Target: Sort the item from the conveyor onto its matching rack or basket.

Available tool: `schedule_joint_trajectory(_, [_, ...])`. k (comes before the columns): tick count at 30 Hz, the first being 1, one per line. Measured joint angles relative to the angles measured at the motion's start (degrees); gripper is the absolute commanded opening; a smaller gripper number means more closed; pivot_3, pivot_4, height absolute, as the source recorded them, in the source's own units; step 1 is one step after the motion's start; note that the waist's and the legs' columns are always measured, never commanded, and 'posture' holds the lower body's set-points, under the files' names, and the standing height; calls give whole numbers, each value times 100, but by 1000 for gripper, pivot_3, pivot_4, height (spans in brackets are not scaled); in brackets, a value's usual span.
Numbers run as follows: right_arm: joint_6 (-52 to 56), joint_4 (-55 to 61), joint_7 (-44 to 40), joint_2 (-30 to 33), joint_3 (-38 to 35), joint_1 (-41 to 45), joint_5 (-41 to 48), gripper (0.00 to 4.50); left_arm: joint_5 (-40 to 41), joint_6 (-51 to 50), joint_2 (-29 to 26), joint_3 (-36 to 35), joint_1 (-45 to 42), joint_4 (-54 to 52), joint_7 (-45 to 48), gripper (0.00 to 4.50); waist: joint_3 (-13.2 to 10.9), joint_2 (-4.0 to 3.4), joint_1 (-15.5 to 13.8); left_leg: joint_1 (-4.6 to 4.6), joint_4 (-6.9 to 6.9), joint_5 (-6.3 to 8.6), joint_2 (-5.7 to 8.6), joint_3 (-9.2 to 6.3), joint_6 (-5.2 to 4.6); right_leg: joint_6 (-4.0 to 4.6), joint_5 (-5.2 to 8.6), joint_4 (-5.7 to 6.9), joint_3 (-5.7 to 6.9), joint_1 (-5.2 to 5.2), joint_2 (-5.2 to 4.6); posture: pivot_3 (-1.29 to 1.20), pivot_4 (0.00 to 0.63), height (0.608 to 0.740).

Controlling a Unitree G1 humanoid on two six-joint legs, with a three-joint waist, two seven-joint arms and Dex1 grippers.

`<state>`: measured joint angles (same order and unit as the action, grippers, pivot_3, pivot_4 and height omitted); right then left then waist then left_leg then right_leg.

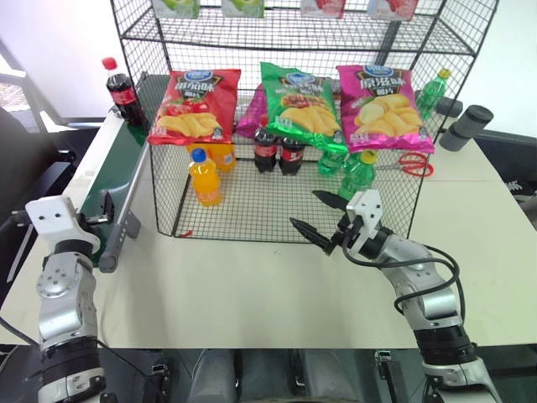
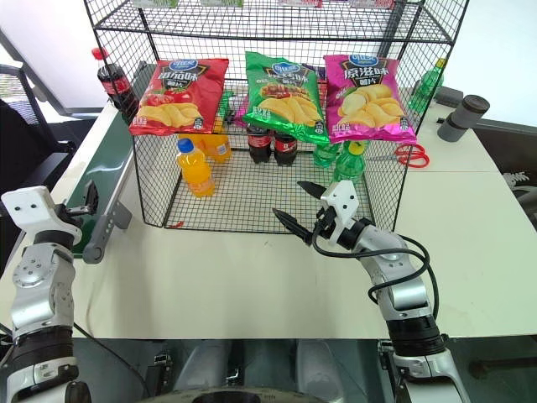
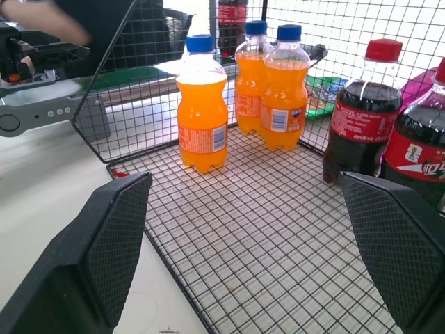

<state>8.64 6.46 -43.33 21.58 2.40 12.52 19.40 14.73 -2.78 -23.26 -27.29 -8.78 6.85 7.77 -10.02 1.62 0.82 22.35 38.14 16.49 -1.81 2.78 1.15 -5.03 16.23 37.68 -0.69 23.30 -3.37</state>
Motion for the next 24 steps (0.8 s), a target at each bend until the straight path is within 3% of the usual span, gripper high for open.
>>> schedule_joint_trajectory(24, [-178, -15, -334, -158, 422, 122, -12, 4451, -165, 244, 146, 189, -108, 447, -116, 4500, 0, 0, 1, 1, 0, 0, 0, -1, 0, 0, 0, 0, 2, 2, -1, 0, 150, 740])
